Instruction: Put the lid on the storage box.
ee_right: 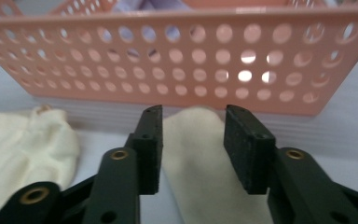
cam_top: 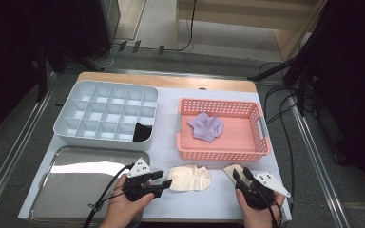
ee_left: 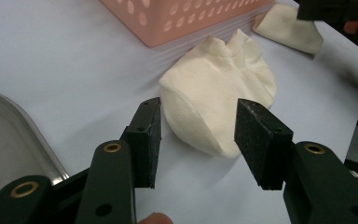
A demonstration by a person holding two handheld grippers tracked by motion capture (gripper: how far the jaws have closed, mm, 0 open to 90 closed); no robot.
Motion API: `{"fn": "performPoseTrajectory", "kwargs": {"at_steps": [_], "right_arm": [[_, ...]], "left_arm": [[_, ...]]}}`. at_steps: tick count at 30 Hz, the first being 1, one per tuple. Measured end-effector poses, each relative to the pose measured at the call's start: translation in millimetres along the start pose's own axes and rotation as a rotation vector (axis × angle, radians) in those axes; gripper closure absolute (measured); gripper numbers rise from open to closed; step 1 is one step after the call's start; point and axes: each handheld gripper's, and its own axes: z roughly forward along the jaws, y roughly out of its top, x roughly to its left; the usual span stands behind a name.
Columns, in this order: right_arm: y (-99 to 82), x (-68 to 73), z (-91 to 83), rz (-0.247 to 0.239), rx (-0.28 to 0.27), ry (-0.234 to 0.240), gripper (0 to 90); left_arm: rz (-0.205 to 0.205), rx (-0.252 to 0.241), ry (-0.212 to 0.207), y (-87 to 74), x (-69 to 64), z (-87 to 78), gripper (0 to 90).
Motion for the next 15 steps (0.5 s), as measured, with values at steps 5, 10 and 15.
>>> {"fn": "performPoseTrajectory", "kwargs": {"at_steps": [5, 10, 15], "right_arm": [[-1.1, 0.8, 6.4, -0.042, 0.019, -0.112, 48.8], [-2.8, -7.2, 6.3, -0.004, 0.034, -0.145, 47.8], [-6.0, -9.3, 7.6, 0.012, 0.07, -0.107, 67.7]], "left_arm": [[-0.004, 0.002, 0.0, -1.3, 1.2, -0.1, 52.5], [-0.009, 0.001, 0.011, -2.1, 3.9, -1.3, 52.6], [-0.024, 0.001, 0.012, -1.8, 4.9, -2.0, 52.8]]}}
